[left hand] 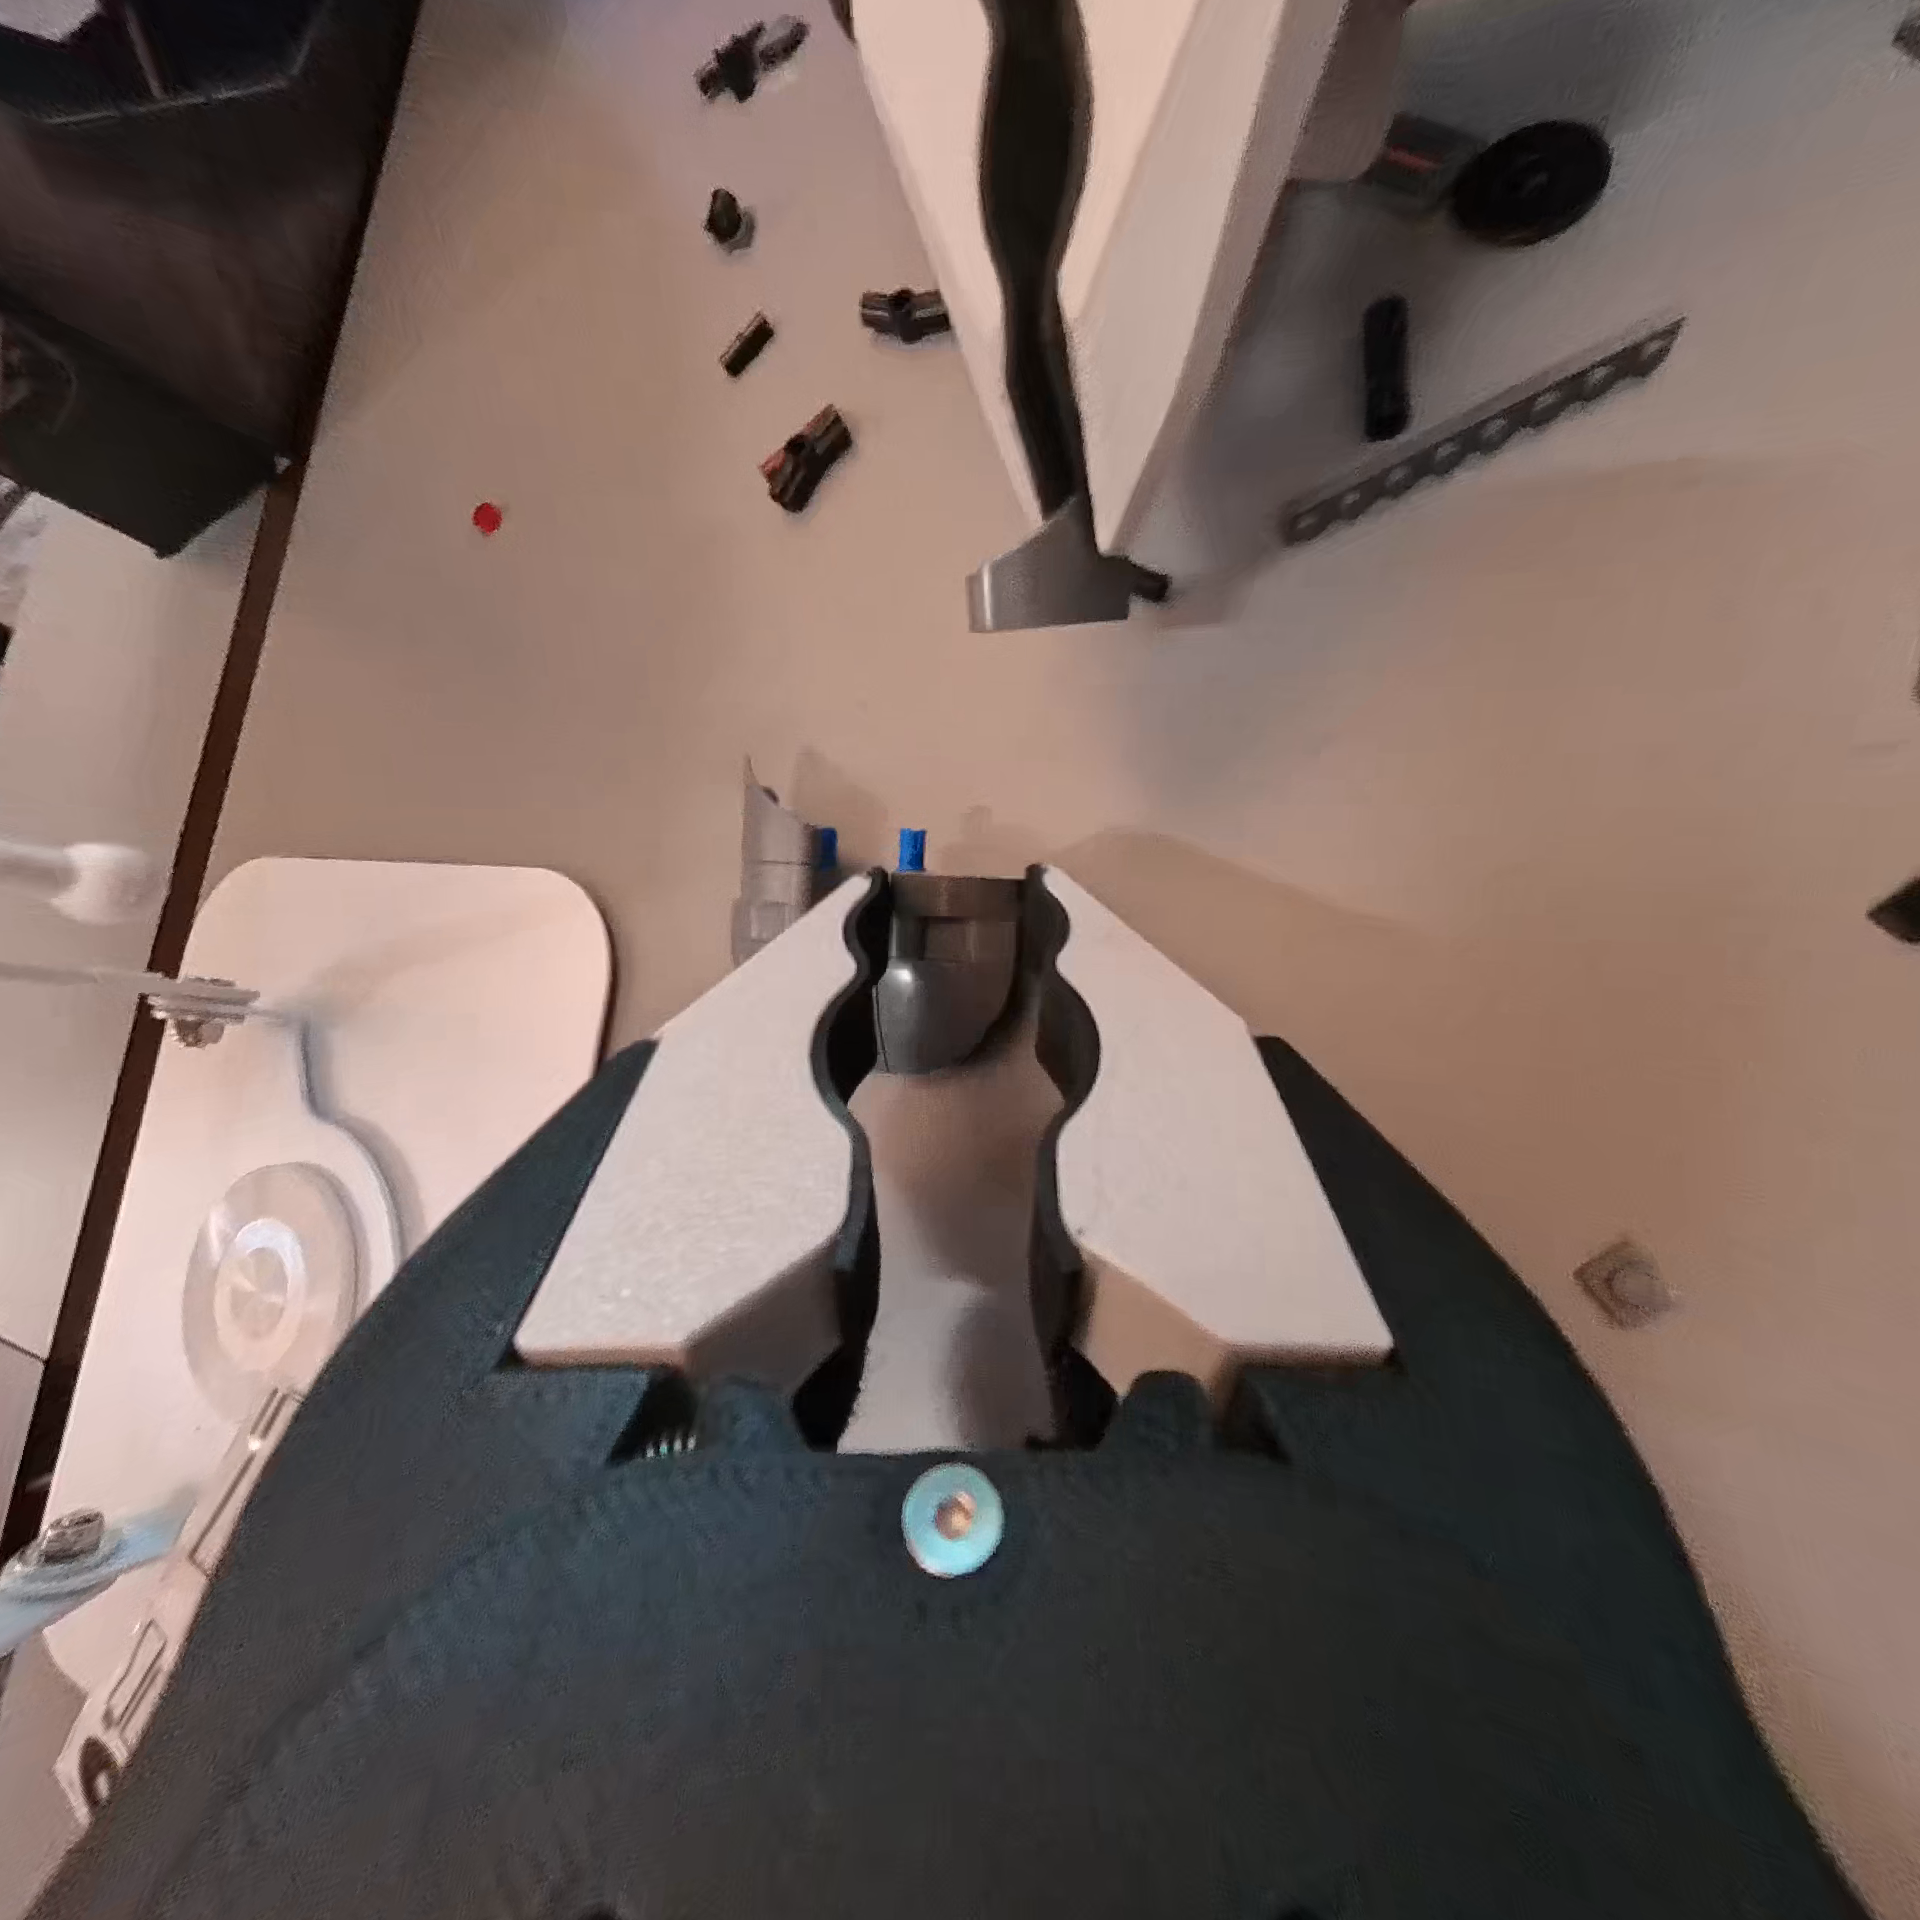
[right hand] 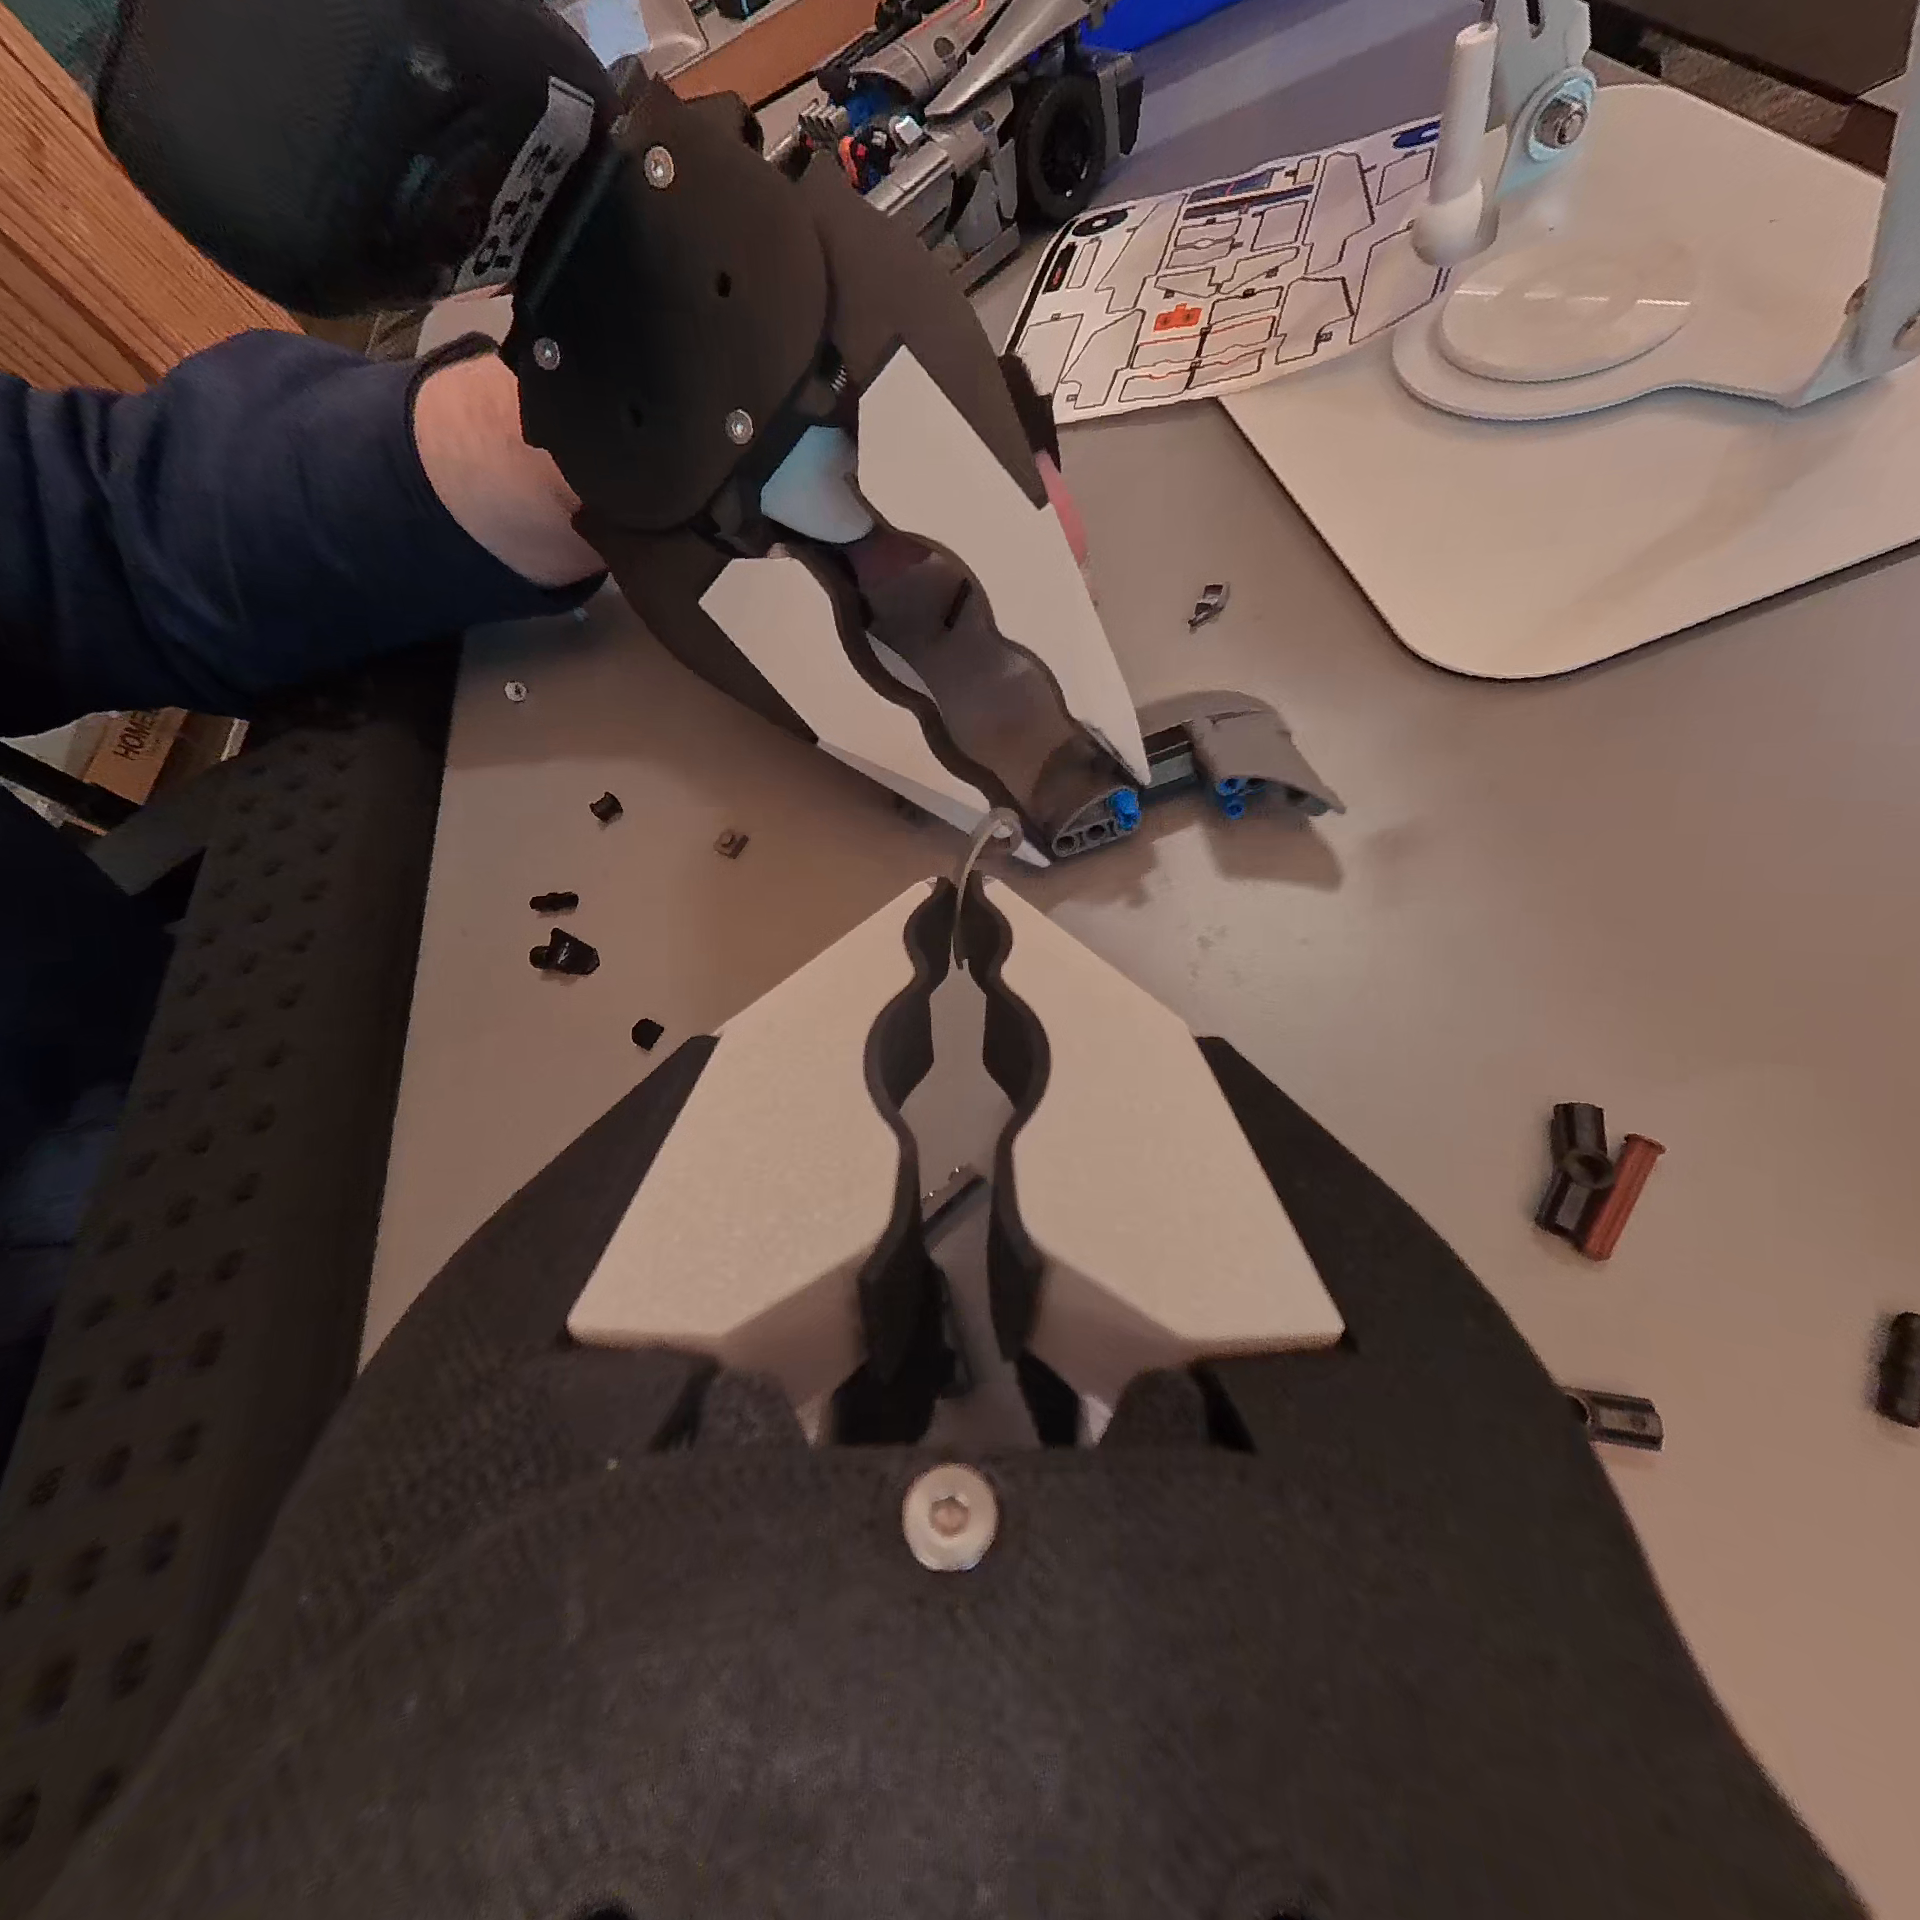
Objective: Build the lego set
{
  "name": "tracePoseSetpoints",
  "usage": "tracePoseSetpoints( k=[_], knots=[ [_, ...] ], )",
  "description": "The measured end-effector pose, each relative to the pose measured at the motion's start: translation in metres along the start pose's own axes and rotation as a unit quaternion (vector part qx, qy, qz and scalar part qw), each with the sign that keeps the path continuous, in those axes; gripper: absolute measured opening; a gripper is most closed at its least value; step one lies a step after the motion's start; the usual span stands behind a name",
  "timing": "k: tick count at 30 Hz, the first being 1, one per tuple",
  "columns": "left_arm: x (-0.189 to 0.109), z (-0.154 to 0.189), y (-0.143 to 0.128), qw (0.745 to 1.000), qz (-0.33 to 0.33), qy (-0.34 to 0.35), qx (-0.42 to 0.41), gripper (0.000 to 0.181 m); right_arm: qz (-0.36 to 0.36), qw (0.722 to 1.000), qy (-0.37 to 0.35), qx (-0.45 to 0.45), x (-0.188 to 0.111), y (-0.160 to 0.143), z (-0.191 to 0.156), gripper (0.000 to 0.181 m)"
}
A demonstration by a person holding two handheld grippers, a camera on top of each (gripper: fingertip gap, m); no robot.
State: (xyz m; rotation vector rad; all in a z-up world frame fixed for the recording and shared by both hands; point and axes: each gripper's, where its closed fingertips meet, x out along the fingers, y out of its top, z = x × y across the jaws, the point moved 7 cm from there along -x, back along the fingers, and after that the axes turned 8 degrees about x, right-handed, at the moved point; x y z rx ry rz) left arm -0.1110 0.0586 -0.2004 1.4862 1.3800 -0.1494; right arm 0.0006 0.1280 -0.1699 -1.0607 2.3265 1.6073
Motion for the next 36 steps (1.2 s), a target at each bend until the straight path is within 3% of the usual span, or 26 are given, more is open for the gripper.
tracePoseSetpoints(
  k=[13, 20, 24, 26, 36],
  knots=[
    [-0.005, 0.005, -0.001, 0.999, -0.015, -0.031, 0.005, 0.037, -0.016, 1.0, -0.007, 0.0, 0.002, -0.003, 0.001, 0.0],
    [-0.009, 0.004, 0.0, 0.999, -0.02, -0.03, 0.013, 0.018, -0.018, 1.0, -0.009, 0.001, 0.003, -0.004, 0.001, 0.0],
    [-0.009, 0.01, 0.007, 0.998, -0.031, -0.049, 0.01, 0.018, -0.019, 1.0, -0.009, 0.003, 0.002, -0.004, 0.001, 0.0],
    [-0.008, 0.018, 0.01, 0.996, -0.041, -0.076, 0.005, 0.027, -0.02, 1.0, -0.009, 0.005, 0.002, -0.004, 0.002, 0.0],
    [-0.005, 0.021, 0.01, 0.996, -0.044, -0.072, 0.022, 0.015, -0.025, 1.0, -0.006, 0.004, 0.003, -0.005, 0.0, 0.0]
  ],
)
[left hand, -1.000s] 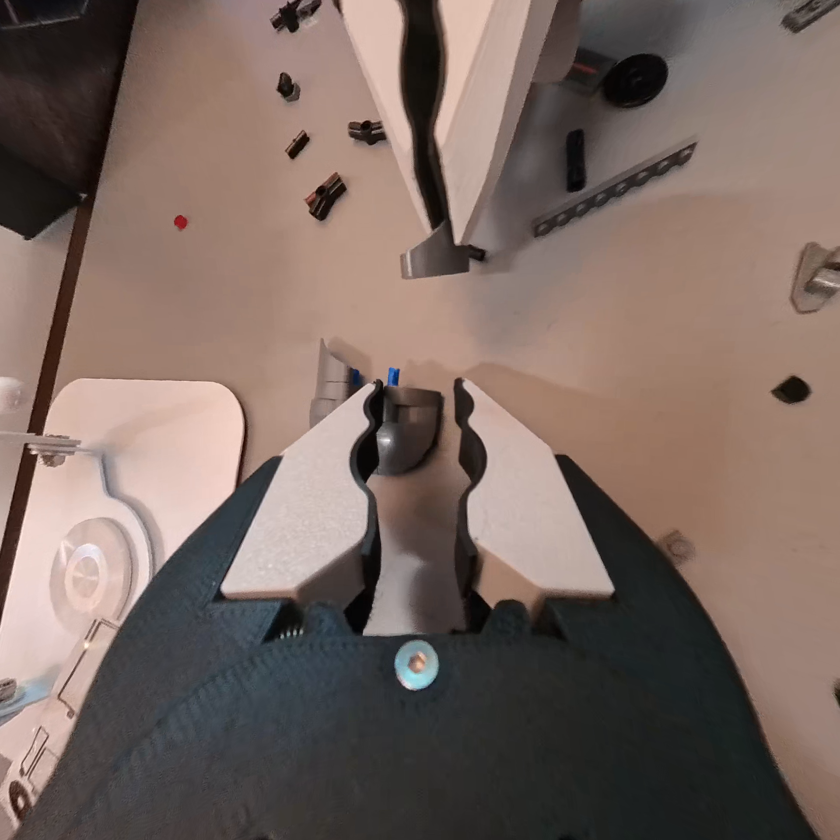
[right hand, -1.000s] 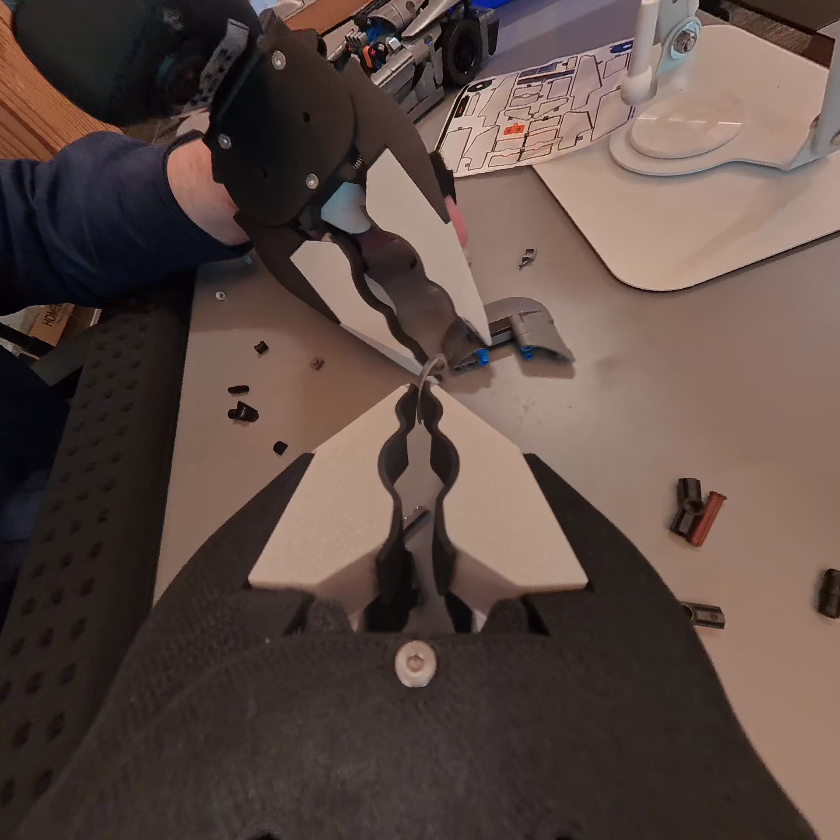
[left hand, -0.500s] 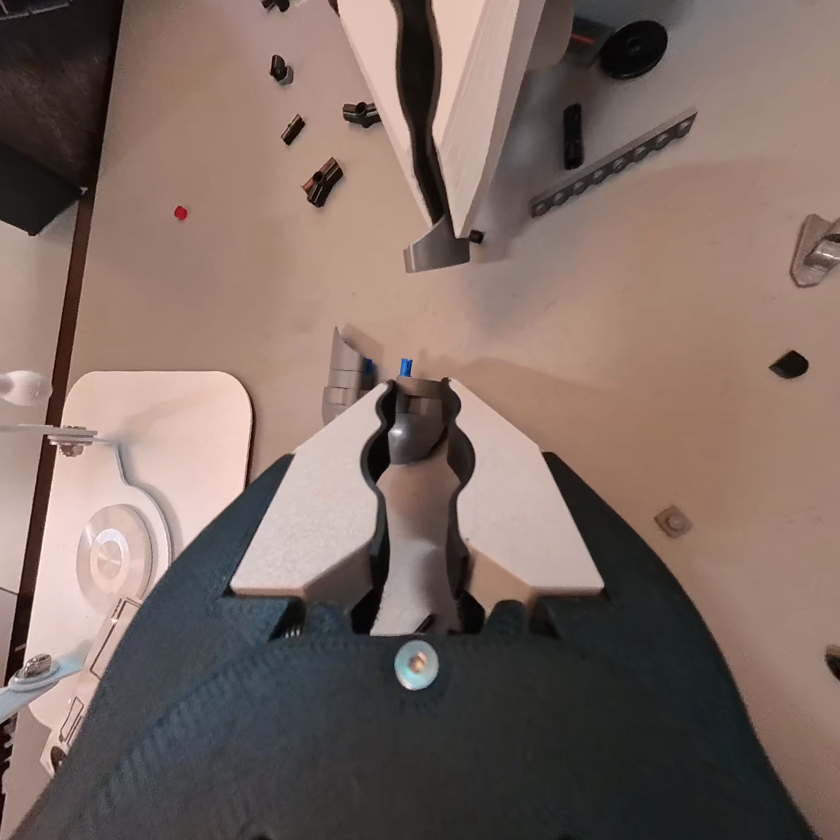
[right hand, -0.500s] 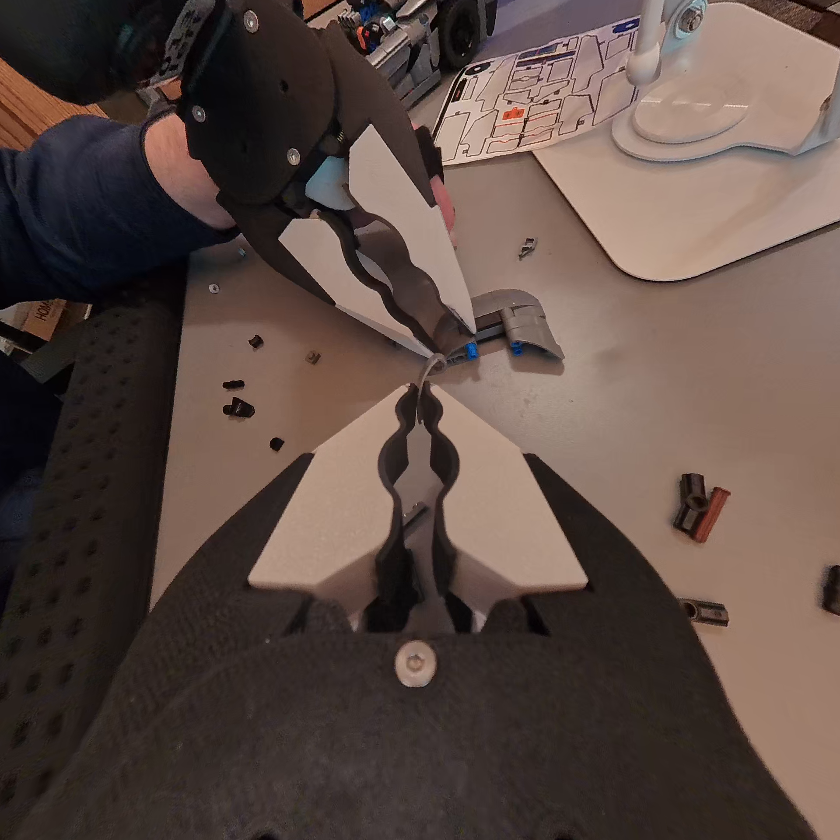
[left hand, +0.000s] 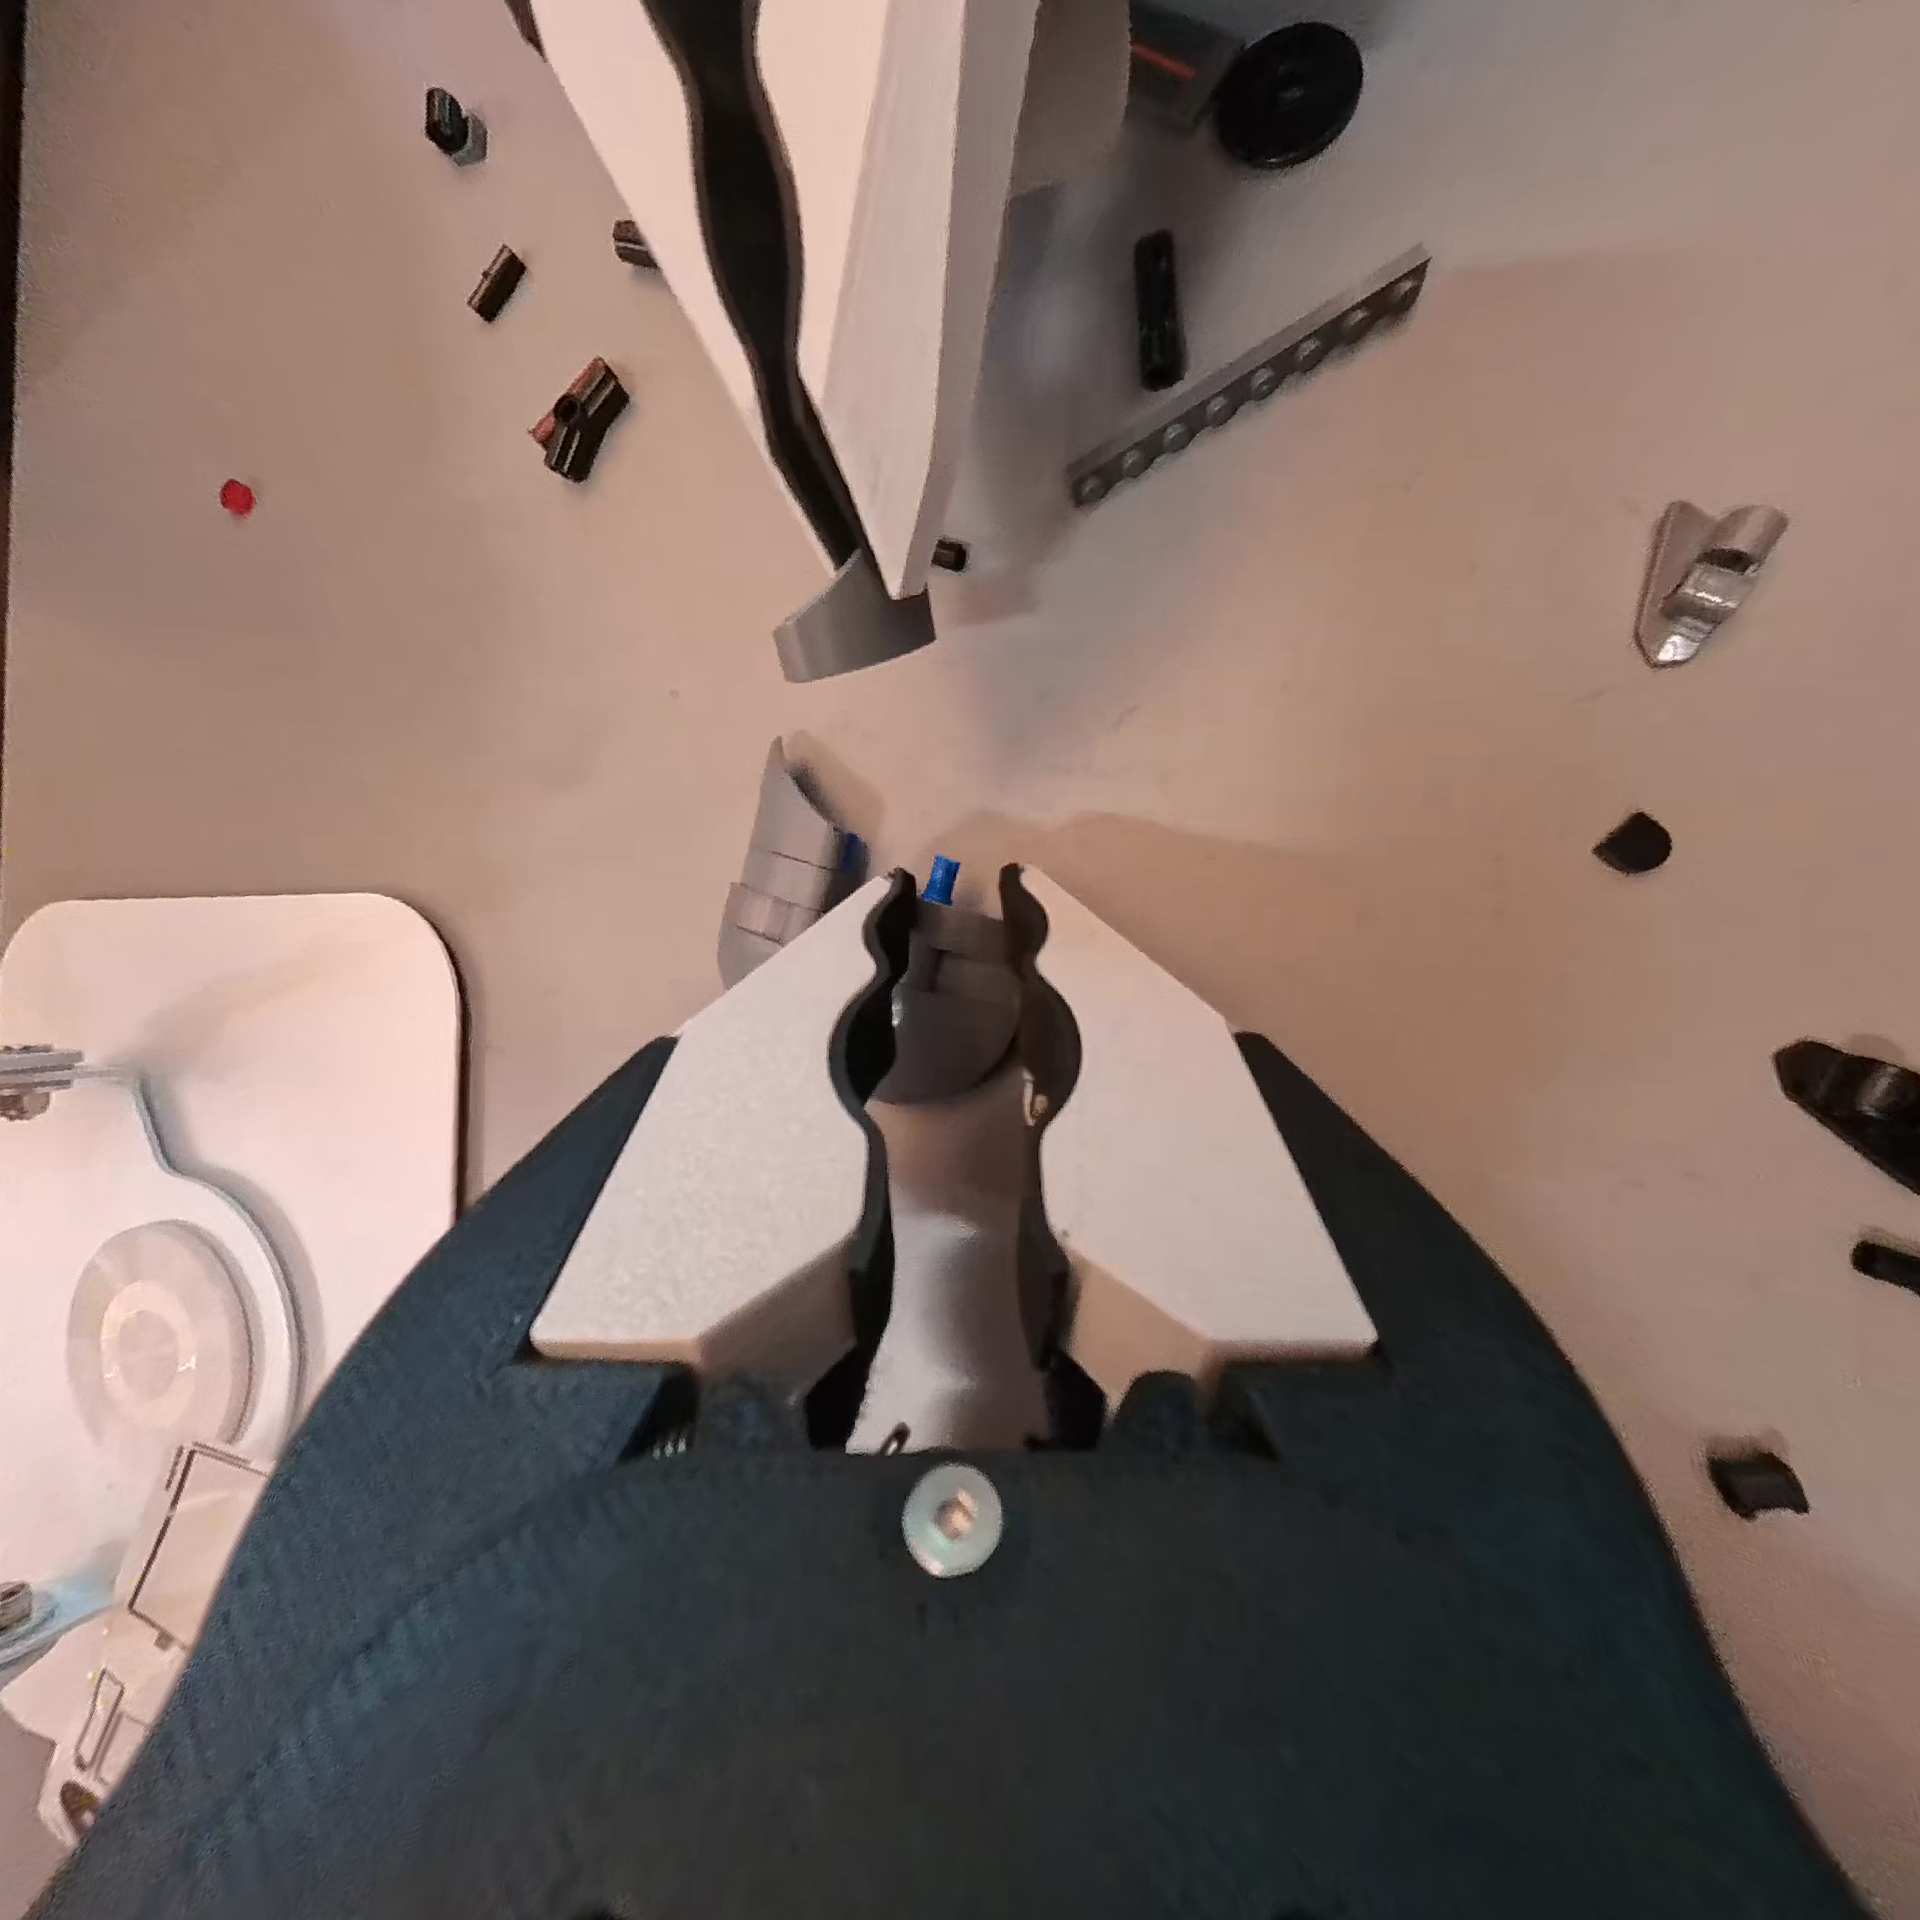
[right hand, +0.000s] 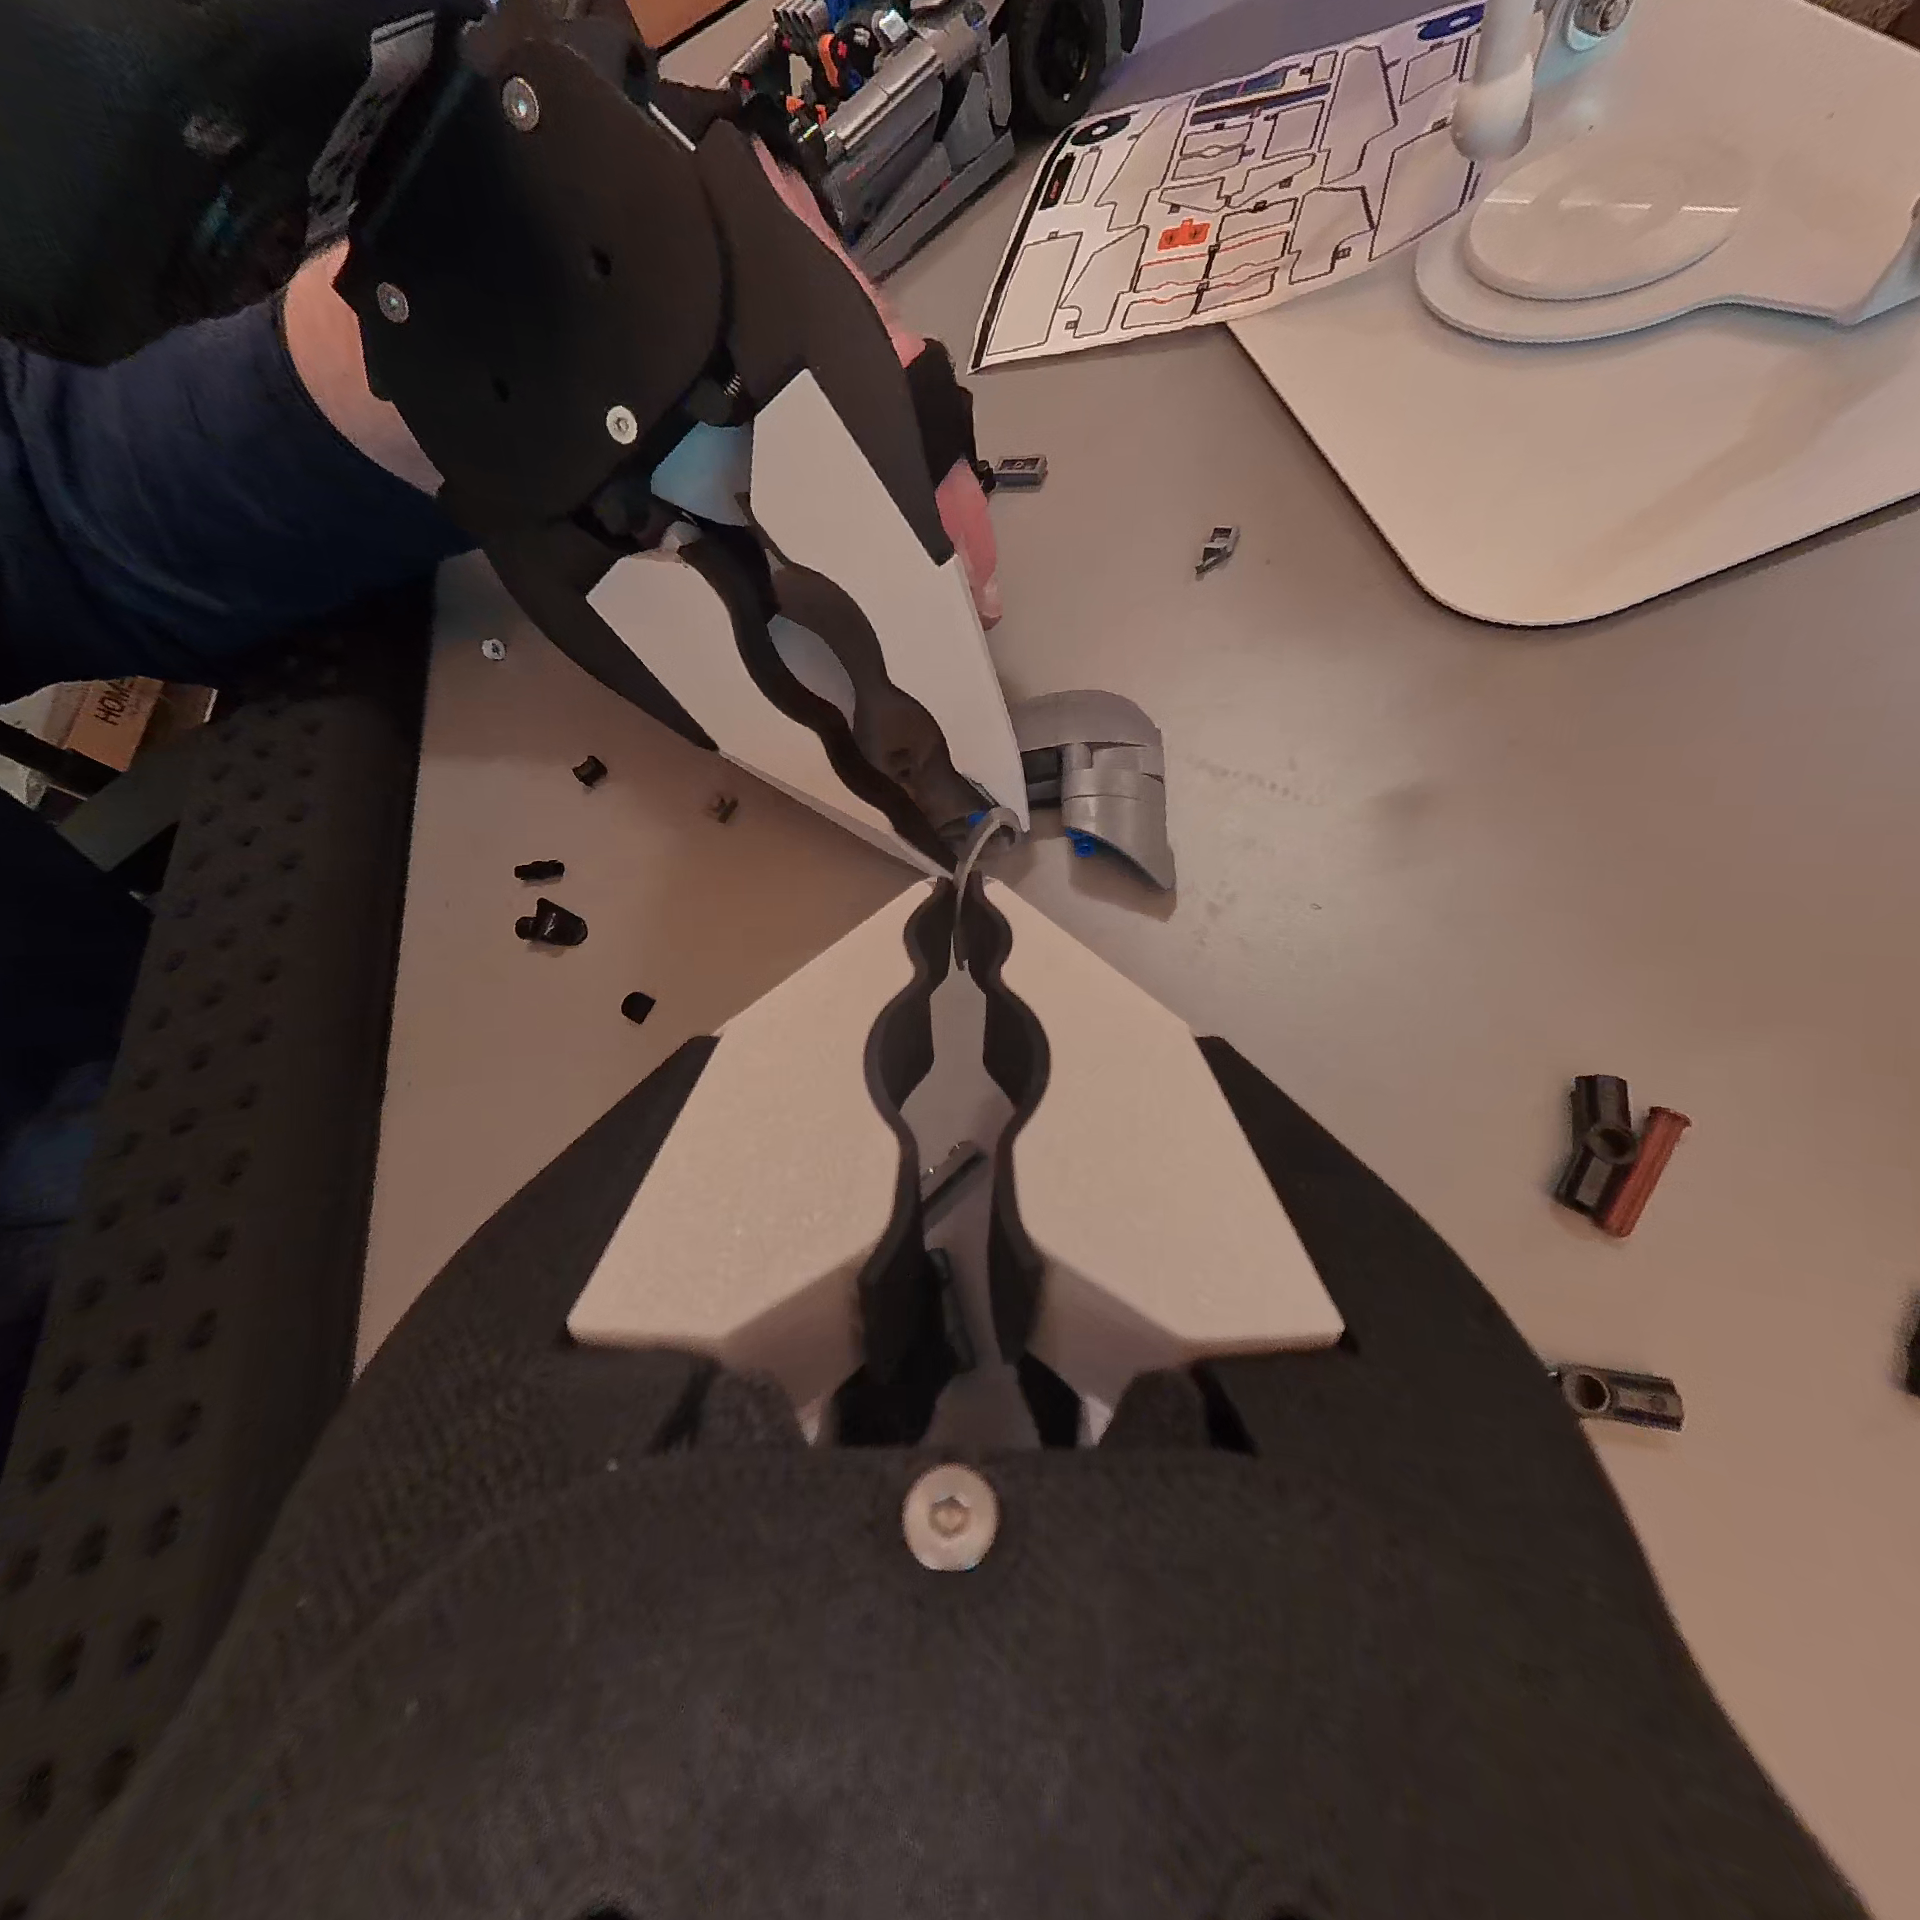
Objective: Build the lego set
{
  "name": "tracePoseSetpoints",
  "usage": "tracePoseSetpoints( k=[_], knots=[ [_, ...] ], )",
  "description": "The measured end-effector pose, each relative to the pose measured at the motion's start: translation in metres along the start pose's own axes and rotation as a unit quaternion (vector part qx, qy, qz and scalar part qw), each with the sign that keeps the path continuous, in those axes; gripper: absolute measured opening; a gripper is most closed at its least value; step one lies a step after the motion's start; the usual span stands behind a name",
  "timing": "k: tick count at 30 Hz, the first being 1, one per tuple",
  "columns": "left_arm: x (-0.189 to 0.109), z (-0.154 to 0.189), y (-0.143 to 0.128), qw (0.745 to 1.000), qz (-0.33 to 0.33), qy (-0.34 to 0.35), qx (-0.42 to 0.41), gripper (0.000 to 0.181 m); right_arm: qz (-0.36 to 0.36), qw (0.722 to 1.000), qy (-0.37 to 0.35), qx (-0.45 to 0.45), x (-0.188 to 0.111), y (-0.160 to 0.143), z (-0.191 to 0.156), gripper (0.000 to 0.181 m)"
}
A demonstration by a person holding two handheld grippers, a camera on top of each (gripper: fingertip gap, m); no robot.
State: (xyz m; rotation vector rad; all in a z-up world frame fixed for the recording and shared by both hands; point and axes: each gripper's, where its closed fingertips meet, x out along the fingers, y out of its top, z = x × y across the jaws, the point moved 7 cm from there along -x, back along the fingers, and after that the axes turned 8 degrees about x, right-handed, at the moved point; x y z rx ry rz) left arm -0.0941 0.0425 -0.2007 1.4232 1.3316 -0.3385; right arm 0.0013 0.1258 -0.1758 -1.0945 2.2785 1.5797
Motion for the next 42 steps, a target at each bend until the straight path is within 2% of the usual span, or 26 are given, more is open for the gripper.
tracePoseSetpoints(
  k=[2, 4, 7, 14, 17, 19, 26, 31, 33, 38, 42],
  knots=[
    [0.0, 0.001, 0.001, 1.0, 0.005, -0.005, -0.001, 0.018, 0.0, 1.0, 0.001, 0.0, 0.0, 0.0, 0.0, 0.0],
    [-0.002, 0.001, 0.0, 1.0, 0.013, -0.015, -0.011, 0.032, -0.001, 1.0, 0.001, -0.001, 0.0, 0.0, 0.0, 0.0],
    [-0.006, 0.002, -0.005, 0.999, 0.016, -0.028, -0.016, 0.038, -0.002, 1.0, 0.003, -0.001, 0.0, 0.0, -0.001, 0.0],
    [-0.009, 0.006, -0.009, 0.998, 0.013, -0.052, -0.026, 0.03, -0.004, 1.0, 0.002, -0.002, 0.001, -0.001, -0.001, 0.0],
    [-0.009, 0.007, -0.009, 0.998, 0.007, -0.058, -0.022, 0.014, -0.004, 1.0, 0.003, -0.003, 0.001, 0.0, -0.002, 0.0],
    [-0.008, 0.007, -0.008, 0.998, 0.01, -0.059, -0.031, 0.013, -0.004, 1.0, 0.003, -0.003, 0.001, -0.001, -0.002, 0.0],
    [-0.026, 0.0, -0.003, 0.996, 0.066, -0.053, -0.04, 0.047, -0.005, 1.0, 0.005, -0.003, 0.001, 0.0, -0.002, 0.0],
    [-0.014, -0.005, -0.023, 0.999, 0.009, -0.019, -0.037, 0.091, -0.008, 1.0, 0.005, -0.003, 0.002, -0.001, -0.003, 0.0],
    [-0.013, -0.006, -0.024, 0.998, 0.03, -0.029, -0.048, 0.091, -0.01, 1.0, 0.005, -0.003, 0.002, -0.001, -0.003, 0.0],
    [-0.011, -0.001, -0.025, 0.994, 0.044, -0.075, -0.071, 0.066, -0.011, 1.0, 0.007, -0.004, 0.002, -0.001, -0.004, 0.0],
    [-0.011, -0.001, -0.025, 0.993, 0.039, -0.075, -0.077, 0.066, -0.012, 1.0, 0.008, -0.005, 0.003, -0.001, -0.004, 0.0]
  ],
)
